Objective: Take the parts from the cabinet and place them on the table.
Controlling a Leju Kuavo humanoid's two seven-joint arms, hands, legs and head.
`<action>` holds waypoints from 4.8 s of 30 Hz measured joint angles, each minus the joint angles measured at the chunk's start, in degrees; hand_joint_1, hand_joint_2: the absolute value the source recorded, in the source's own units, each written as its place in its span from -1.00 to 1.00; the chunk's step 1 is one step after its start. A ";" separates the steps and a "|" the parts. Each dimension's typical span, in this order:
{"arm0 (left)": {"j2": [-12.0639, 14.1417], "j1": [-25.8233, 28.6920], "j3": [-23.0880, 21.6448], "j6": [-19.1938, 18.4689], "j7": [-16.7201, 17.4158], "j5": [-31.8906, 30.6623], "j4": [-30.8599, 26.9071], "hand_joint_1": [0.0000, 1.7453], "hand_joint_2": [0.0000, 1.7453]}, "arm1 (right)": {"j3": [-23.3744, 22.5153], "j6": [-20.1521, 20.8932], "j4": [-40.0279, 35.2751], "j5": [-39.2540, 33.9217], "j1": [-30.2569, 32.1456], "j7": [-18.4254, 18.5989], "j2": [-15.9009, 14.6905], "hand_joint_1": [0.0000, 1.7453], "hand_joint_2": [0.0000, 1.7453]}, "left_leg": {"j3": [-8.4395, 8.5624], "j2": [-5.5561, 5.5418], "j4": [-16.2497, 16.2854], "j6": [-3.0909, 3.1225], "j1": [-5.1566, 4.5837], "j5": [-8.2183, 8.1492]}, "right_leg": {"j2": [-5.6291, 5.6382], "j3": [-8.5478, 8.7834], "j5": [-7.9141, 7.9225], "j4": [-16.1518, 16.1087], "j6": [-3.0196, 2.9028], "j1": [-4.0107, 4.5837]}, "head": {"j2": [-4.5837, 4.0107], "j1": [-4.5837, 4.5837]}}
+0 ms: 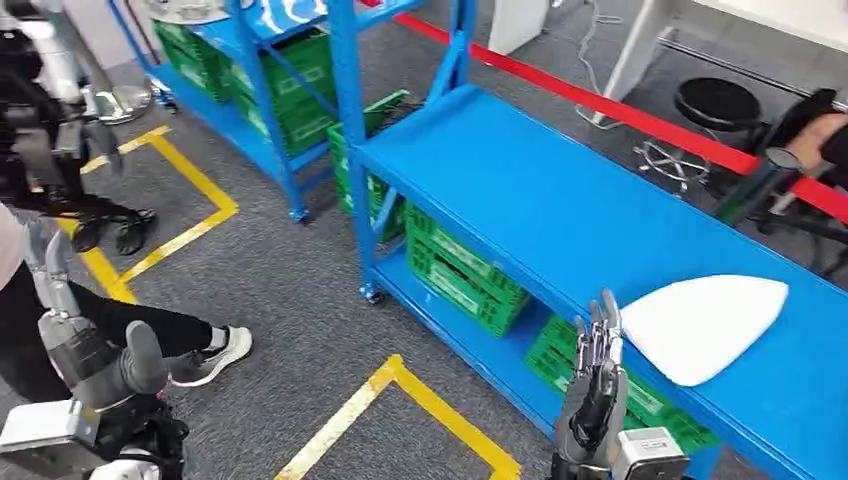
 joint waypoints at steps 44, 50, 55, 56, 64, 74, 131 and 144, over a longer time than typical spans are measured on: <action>-0.83 -2.21 -1.62 -2.30 1.05 1.42 1.97 -1.00 -1.00 | -1.36 -0.02 -1.03 -5.44 2.89 -3.08 0.02 -1.00 -1.00 | 0.52 -0.89 -2.26 0.83 -0.20 1.16 | -0.41 0.83 1.49 -3.42 2.80 -0.43 | 0.00 0.33; -1.38 -2.91 -2.54 -1.92 1.40 0.41 2.93 -1.00 -1.00 | -1.64 -0.02 -1.49 -4.20 3.63 -2.38 -0.07 -1.00 -1.00 | 0.53 -0.84 -2.25 0.82 -0.23 1.12 | -0.39 0.82 1.47 -3.42 2.83 -0.47 | 0.00 0.27; -1.70 -3.12 -3.13 -1.60 1.75 -0.61 3.50 -1.00 -1.00 | -1.66 -0.02 -1.97 -3.58 4.01 -1.79 -0.28 -1.00 -1.00 | 0.53 -0.84 -2.25 0.82 -0.23 1.12 | -0.39 0.82 1.46 -3.42 2.84 -0.47 | 0.00 0.22; -1.75 -3.12 -3.17 -1.57 1.77 -0.63 3.58 -1.00 -1.00 | -1.66 -0.02 -2.01 -3.58 4.07 -1.79 -0.28 -1.00 -1.00 | 0.53 -0.83 -2.25 0.82 -0.23 1.12 | -0.39 0.83 1.46 -3.42 2.84 -0.47 | 0.00 0.20; -2.01 -3.64 -4.20 -0.92 2.21 -1.42 4.30 -1.00 -1.00 | -2.10 -0.02 -2.23 -3.65 4.57 -1.79 -0.46 -1.00 -1.00 | 0.53 -0.84 -2.25 0.82 -0.24 1.11 | -0.39 0.83 1.46 -3.42 2.85 -0.47 | 0.00 0.16; -2.14 -3.73 -4.59 -0.09 2.40 -2.19 4.39 -1.00 -1.00 | -3.02 -0.02 -2.75 -2.78 5.07 -1.81 -0.55 -1.00 -1.00 | 0.53 -0.84 -2.25 0.82 -0.24 1.11 | -0.39 0.83 1.46 -3.42 2.85 -0.48 | 0.00 0.13; -2.14 -3.74 -5.05 0.41 3.28 -0.44 4.63 -1.00 -1.00 | -3.13 -0.02 -2.77 -2.86 4.88 -6.14 -0.26 -1.00 -1.00 | 0.53 -0.84 -2.22 0.85 -0.37 1.07 | -0.39 0.87 1.40 -3.42 3.06 -0.61 | 0.00 0.09; -2.21 -3.83 -4.94 0.07 2.73 0.37 5.94 -1.00 -1.00 | -3.43 -0.02 -2.45 -2.80 3.95 -6.71 1.33 -1.00 -1.00 | 0.94 -0.54 -2.32 1.88 -0.15 0.86 | -0.27 1.12 0.60 -2.82 4.25 -0.92 | 0.00 -0.30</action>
